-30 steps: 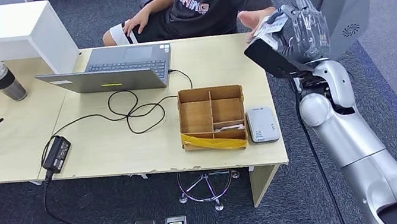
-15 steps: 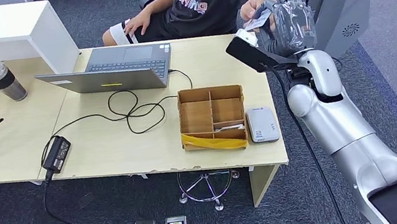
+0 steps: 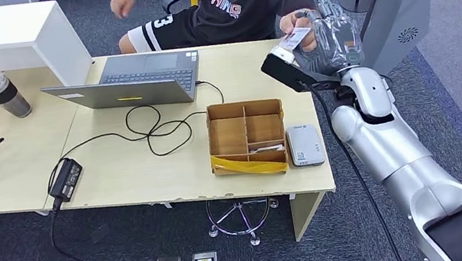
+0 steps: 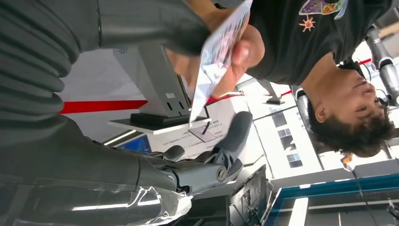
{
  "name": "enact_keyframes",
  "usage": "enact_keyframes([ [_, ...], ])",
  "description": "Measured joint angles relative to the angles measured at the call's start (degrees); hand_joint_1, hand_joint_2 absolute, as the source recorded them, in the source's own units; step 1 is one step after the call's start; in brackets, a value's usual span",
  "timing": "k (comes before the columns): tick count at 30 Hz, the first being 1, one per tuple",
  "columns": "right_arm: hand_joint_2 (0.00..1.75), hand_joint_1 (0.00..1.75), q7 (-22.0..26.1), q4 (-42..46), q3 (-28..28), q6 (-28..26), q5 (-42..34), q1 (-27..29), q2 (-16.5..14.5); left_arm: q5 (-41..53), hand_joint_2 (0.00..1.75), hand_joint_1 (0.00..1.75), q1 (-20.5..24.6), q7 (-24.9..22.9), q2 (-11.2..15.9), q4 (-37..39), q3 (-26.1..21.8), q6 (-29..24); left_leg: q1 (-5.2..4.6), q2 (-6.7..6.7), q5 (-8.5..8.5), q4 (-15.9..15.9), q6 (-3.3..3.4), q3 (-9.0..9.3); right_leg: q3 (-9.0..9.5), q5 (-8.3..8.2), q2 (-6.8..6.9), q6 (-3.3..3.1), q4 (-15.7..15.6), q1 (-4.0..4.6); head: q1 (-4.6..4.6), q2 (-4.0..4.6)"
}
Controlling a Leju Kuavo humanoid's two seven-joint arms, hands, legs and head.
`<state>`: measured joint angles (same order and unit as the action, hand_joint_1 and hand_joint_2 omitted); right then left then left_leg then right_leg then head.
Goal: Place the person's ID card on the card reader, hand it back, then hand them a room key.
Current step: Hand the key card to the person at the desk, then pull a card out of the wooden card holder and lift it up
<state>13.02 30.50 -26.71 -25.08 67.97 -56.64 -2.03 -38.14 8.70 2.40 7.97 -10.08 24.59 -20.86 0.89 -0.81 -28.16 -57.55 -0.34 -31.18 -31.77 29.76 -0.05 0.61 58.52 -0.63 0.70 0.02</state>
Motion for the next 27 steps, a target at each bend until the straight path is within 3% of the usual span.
enact_keyframes([
  [13,1.75,0.00,1.3,-1.5,0.0,-1.4,-1.9,-0.4,0.3,-0.4,1.75,0.00,0.0,0.0,0.1,0.0,0.0,-0.3,0.00,0.00,0.00,0.0,0.00,0.01,0.00,0.00,-0.02,0.00,0.0,0.00,0.00,-0.01],
  [18,1.75,0.00,3.5,-0.7,0.0,4.9,-8.6,-0.5,0.2,-1.1,1.75,0.00,-0.2,0.0,0.1,0.0,0.0,-0.4,0.00,0.00,0.00,0.0,0.00,0.01,0.01,0.00,-0.02,0.00,0.0,0.00,0.00,0.00],
  [27,1.75,0.00,0.7,8.7,0.0,15.3,-12.8,1.6,-0.2,-2.0,1.75,0.00,-0.4,0.4,0.3,0.0,0.0,-0.7,0.01,0.00,0.00,0.0,0.00,0.01,0.01,0.00,-0.01,0.00,0.0,0.01,0.00,-0.01],
])
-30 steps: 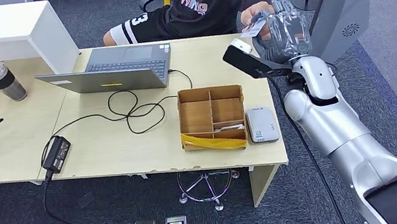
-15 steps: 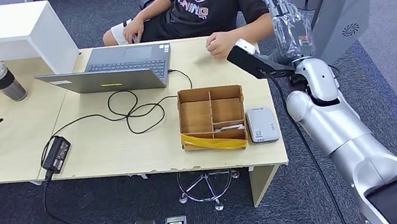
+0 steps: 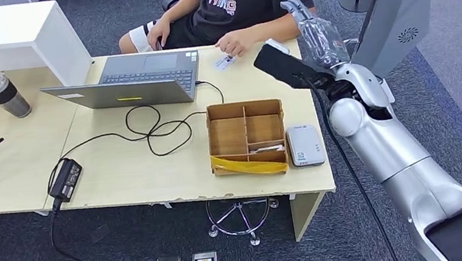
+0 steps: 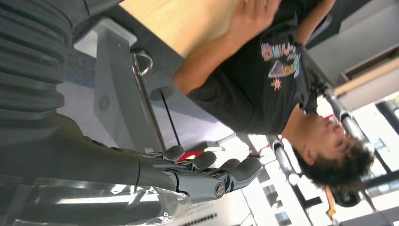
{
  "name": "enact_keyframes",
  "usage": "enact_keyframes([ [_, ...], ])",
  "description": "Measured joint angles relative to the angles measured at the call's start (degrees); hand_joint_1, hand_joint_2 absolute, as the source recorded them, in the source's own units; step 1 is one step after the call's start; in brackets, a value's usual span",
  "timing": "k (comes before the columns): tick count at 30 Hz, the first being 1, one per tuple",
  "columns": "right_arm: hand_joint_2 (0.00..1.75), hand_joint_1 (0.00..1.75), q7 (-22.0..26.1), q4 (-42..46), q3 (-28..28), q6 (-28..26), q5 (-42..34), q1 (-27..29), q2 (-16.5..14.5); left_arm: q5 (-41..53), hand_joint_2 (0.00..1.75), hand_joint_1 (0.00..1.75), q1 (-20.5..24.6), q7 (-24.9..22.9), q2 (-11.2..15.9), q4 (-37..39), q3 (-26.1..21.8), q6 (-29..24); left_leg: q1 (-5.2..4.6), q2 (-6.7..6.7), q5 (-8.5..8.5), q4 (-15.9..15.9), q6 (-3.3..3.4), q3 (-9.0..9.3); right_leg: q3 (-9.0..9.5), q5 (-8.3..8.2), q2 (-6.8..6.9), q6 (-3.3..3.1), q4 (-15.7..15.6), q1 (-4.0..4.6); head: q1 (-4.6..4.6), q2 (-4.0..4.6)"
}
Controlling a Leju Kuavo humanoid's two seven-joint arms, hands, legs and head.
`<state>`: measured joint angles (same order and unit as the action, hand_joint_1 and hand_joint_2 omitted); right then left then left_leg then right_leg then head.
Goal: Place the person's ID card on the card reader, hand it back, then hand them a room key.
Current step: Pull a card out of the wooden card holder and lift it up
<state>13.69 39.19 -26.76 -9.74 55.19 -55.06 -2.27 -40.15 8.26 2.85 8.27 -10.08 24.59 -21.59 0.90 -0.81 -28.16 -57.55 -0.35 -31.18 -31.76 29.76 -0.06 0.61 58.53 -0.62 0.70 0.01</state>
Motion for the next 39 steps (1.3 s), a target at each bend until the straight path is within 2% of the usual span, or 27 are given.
enact_keyframes([
  [7,1.75,0.00,-3.6,12.7,-0.7,5.9,0.3,4.4,0.0,-0.3,1.75,0.00,0.1,0.2,0.3,0.0,0.0,0.0,0.00,0.00,0.00,0.0,0.00,0.02,-0.01,0.00,-0.01,0.00,0.0,0.00,0.00,0.00],
  [17,1.75,0.00,-5.3,23.2,-1.7,7.4,1.3,9.9,1.5,-0.4,1.75,0.00,0.1,0.2,0.3,0.0,0.0,-0.1,0.00,0.03,0.00,0.0,0.00,0.04,-0.01,0.00,-0.03,0.00,0.0,0.00,0.00,0.01],
  [24,1.75,0.00,-6.8,25.7,-2.3,6.2,2.8,13.5,2.4,-1.1,1.75,0.00,0.1,0.2,0.5,0.0,0.0,-0.2,0.00,0.03,0.00,0.0,0.00,0.04,-0.01,0.00,-0.03,0.00,0.0,0.00,0.00,0.01],
  [39,1.75,0.00,-7.2,25.9,-3.3,-0.5,6.9,18.6,3.1,-1.0,1.75,0.00,0.1,0.2,0.7,0.0,0.0,-0.1,0.00,0.02,0.00,0.0,0.00,0.01,-0.01,0.00,-0.02,0.00,0.0,0.00,-0.01,0.01],
])
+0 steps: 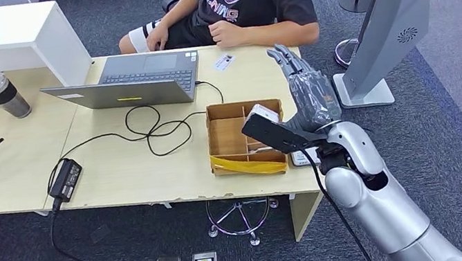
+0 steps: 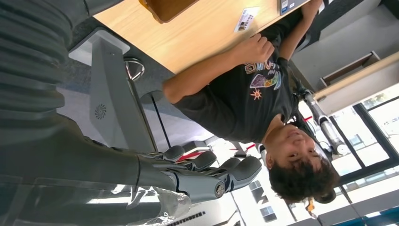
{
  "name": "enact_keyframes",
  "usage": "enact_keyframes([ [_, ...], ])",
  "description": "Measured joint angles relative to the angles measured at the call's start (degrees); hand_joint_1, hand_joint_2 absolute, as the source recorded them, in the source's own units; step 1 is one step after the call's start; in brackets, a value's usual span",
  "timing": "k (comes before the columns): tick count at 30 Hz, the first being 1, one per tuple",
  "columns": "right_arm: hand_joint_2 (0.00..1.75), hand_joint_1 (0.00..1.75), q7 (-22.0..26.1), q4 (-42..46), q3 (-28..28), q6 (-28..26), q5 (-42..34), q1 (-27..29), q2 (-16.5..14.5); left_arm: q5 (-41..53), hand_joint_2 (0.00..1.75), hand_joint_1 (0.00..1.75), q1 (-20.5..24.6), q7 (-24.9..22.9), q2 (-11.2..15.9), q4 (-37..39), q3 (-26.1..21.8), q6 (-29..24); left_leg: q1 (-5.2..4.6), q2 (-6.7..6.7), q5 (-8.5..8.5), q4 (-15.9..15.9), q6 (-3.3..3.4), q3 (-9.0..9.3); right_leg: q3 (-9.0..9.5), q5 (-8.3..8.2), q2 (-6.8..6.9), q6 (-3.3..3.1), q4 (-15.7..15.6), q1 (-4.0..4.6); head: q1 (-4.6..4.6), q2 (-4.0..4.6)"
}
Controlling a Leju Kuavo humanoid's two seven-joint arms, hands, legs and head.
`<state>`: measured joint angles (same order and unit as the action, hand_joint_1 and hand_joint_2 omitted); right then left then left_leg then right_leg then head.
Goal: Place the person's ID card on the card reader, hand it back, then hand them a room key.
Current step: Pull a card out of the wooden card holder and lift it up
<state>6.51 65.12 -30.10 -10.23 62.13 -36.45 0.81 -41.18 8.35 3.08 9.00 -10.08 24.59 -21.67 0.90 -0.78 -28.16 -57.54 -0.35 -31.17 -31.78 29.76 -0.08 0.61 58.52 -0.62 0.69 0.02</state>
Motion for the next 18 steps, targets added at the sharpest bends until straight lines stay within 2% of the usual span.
enact_keyframes([
  [18,1.75,0.00,2.4,-4.6,-0.8,-5.3,3.0,0.8,-1.2,0.0,1.75,0.00,0.0,0.0,0.3,0.0,0.0,-0.1,0.00,0.00,0.00,0.0,0.00,-0.01,0.00,0.00,0.01,0.00,0.0,0.00,0.01,-0.01],
])
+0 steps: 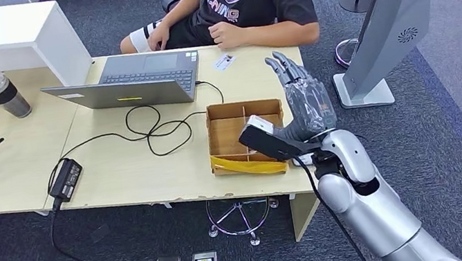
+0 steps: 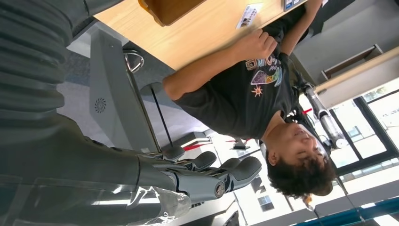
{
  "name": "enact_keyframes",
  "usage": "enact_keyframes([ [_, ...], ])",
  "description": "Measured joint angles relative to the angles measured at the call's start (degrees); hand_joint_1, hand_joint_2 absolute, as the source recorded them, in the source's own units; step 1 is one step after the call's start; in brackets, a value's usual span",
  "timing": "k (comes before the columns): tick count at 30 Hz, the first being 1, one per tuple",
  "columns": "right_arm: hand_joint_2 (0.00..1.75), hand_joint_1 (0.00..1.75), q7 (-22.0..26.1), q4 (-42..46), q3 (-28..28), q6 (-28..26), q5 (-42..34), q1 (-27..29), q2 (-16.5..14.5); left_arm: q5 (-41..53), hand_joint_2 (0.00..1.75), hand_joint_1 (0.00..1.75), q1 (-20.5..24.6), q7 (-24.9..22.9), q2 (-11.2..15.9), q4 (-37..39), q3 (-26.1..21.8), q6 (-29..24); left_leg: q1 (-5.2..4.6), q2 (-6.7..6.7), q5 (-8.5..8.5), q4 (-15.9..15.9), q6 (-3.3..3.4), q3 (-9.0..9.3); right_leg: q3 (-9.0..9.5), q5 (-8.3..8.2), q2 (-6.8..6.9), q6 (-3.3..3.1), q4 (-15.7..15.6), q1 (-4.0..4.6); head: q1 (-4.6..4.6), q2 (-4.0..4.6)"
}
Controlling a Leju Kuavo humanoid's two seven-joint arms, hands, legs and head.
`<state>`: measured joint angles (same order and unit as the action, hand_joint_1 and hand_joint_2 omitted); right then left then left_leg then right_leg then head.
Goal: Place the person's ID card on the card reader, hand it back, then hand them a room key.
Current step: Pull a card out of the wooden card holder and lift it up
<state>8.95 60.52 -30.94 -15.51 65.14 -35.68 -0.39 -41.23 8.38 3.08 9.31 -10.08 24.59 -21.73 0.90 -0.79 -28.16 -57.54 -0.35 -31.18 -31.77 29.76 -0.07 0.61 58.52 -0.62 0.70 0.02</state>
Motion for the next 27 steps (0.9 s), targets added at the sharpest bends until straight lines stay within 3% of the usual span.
enact_keyframes([
  [27,1.75,0.00,1.4,-5.9,-3.3,0.3,0.7,1.5,-2.8,-0.6,1.75,0.00,-0.1,0.0,0.0,0.0,0.0,0.1,0.00,0.00,0.00,0.0,0.00,0.00,0.00,0.00,0.00,0.00,0.0,0.00,0.00,0.00],
])
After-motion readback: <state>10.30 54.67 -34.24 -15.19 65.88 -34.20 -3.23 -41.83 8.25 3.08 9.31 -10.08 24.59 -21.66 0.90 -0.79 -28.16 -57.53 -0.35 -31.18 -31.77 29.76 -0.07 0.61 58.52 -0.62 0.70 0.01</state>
